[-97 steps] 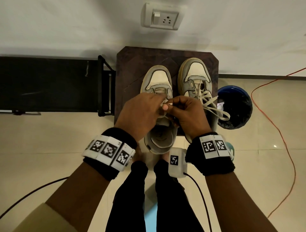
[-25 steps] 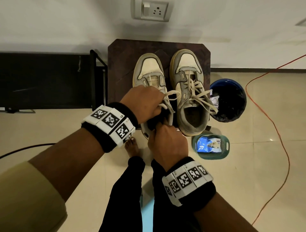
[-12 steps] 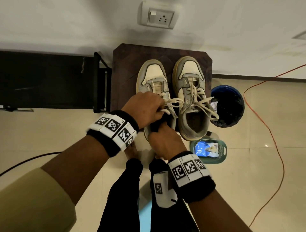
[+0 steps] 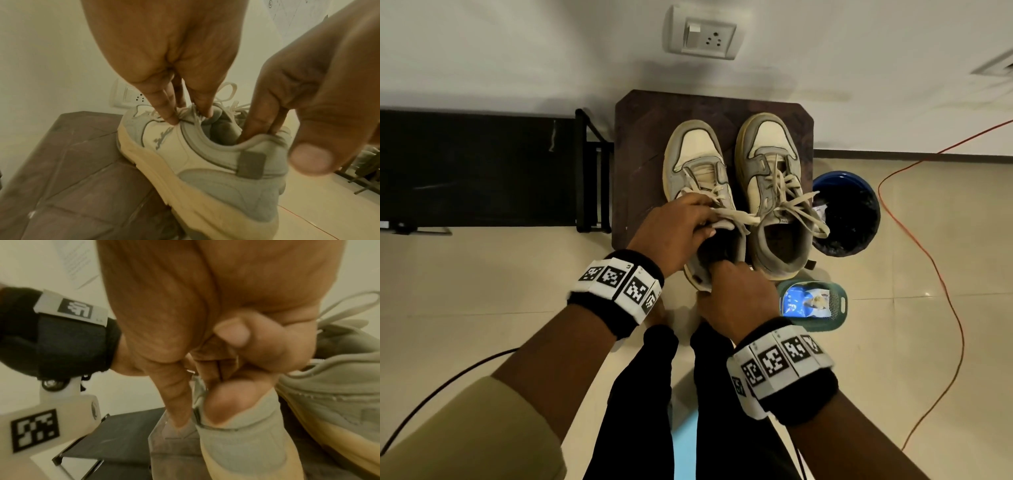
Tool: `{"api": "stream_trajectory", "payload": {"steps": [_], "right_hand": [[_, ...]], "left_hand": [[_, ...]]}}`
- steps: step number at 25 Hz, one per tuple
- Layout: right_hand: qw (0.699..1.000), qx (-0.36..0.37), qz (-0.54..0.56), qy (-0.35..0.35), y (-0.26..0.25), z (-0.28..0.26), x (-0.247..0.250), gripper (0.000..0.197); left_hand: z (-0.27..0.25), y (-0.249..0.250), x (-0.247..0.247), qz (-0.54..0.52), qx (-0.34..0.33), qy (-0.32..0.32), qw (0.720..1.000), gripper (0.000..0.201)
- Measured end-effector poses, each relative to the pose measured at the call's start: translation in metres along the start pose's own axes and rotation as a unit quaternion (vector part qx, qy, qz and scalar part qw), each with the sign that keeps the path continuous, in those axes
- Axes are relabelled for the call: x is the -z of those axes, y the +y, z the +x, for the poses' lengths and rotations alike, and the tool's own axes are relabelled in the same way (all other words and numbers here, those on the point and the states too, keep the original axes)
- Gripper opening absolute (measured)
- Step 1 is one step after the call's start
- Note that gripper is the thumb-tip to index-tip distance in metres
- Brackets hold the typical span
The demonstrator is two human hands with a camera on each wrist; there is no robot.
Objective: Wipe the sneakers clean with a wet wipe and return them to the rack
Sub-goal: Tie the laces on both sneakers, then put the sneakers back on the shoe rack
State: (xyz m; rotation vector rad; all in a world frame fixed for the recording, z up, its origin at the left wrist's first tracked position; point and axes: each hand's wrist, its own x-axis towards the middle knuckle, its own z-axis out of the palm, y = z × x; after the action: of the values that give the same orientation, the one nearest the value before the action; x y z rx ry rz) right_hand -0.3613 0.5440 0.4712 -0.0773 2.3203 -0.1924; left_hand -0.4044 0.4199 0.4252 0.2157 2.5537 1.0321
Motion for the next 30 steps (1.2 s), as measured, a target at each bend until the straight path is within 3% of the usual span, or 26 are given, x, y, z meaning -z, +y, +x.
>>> {"api": "stream_trajectory", "payload": {"steps": [4, 7, 10, 12, 14, 16, 18, 21, 26, 30], "right_hand": [[0.993, -0.043, 0.076, -0.083, 0.006, 0.025, -0.015, 0.033], [0.994, 0.006, 0.065, -0.088, 0.014, 0.031, -0.024, 0.039], [0.990, 0.111, 0.086, 0.026, 0.023, 0.015, -0.026, 0.035], [0.978, 0.115, 0.106, 0.137, 0.035, 0.003, -0.024, 0.027], [0.963, 0.059, 0.117, 0.237, 0.053, -0.006, -0.017, 0.022], [0.958, 0.025, 0.094, 0.270, 0.074, -0.007, -0.009, 0.026], [0.979, 0.029, 0.034, 0.197, 0.087, 0.001, -0.005, 0.039], [0.995, 0.035, -0.040, 0.079, 0.094, 0.011, -0.001, 0.054], [0.996, 0.046, -0.051, 0.061, 0.099, 0.021, 0.008, 0.035], [0.994, 0.077, -0.057, 0.051, 0.099, 0.007, 0.018, 0.026]], "left_hand": [[-0.010, -0.006, -0.012, -0.023, -0.005, 0.020, 1.000, 0.024], [-0.009, 0.001, -0.013, -0.020, 0.022, 0.017, 0.999, 0.026], [-0.024, 0.016, -0.014, 0.023, 0.054, 0.059, 0.997, 0.030], [-0.042, 0.026, -0.020, 0.068, 0.078, 0.105, 0.989, 0.027], [-0.057, 0.041, -0.030, 0.086, 0.114, 0.070, 0.987, 0.023], [-0.062, 0.060, -0.043, 0.116, 0.146, -0.016, 0.982, 0.025], [-0.061, 0.072, -0.052, 0.162, 0.164, -0.081, 0.970, 0.032], [-0.054, 0.079, -0.056, 0.225, 0.182, -0.112, 0.951, 0.033], [-0.041, 0.081, -0.057, 0.252, 0.194, -0.142, 0.937, 0.030], [-0.052, 0.080, -0.050, 0.237, 0.209, -0.123, 0.941, 0.027]]}}
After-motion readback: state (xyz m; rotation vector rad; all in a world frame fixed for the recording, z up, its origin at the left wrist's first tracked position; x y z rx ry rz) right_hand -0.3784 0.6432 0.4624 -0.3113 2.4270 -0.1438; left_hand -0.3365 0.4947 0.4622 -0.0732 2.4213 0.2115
